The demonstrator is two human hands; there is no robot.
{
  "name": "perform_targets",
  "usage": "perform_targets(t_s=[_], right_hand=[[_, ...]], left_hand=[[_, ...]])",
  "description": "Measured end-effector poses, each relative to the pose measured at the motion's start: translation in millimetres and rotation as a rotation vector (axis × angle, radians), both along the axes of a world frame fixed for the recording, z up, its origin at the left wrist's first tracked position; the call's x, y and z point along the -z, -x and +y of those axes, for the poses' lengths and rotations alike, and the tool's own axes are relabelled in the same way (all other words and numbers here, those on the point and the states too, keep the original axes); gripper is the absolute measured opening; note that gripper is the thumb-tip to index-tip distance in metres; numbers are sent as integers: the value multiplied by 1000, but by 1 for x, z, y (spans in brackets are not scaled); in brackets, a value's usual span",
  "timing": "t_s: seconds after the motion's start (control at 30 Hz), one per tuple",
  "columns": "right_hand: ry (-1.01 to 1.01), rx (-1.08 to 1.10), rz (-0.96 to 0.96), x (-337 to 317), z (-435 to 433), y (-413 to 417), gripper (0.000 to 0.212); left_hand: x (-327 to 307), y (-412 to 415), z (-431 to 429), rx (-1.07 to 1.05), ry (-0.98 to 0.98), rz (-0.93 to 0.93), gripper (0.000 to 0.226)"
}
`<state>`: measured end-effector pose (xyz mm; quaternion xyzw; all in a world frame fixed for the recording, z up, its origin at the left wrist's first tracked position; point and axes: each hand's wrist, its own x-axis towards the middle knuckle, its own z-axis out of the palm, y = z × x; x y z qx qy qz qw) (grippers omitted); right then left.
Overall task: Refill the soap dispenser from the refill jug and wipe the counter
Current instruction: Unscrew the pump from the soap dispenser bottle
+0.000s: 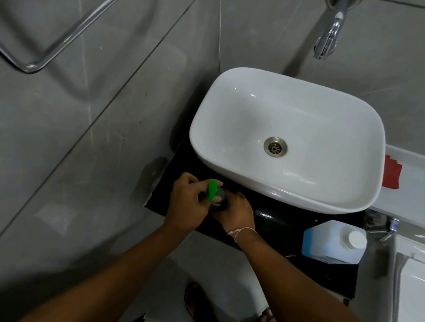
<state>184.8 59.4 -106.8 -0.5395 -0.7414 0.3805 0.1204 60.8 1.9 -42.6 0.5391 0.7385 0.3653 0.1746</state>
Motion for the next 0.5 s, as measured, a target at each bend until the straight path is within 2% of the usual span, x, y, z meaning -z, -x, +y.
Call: perform_targets(t_s=[0.17,0.27,0.33,0.5], right_hand=[[-5,77,-33,3,-8,3,44],[-4,96,-31,3,-12,4,39],[3,89,-23,3,-11,2,40],[-16,36,-37,3,-4,-3,42]], left_hand=[[6,-23,-8,-220,-40,-9,42],[6,-32,-10,-353,-64,-109,47],[5,-33,-19,-351,-85,-161,49],[5,-20,-41,-296,-88,-140,42]])
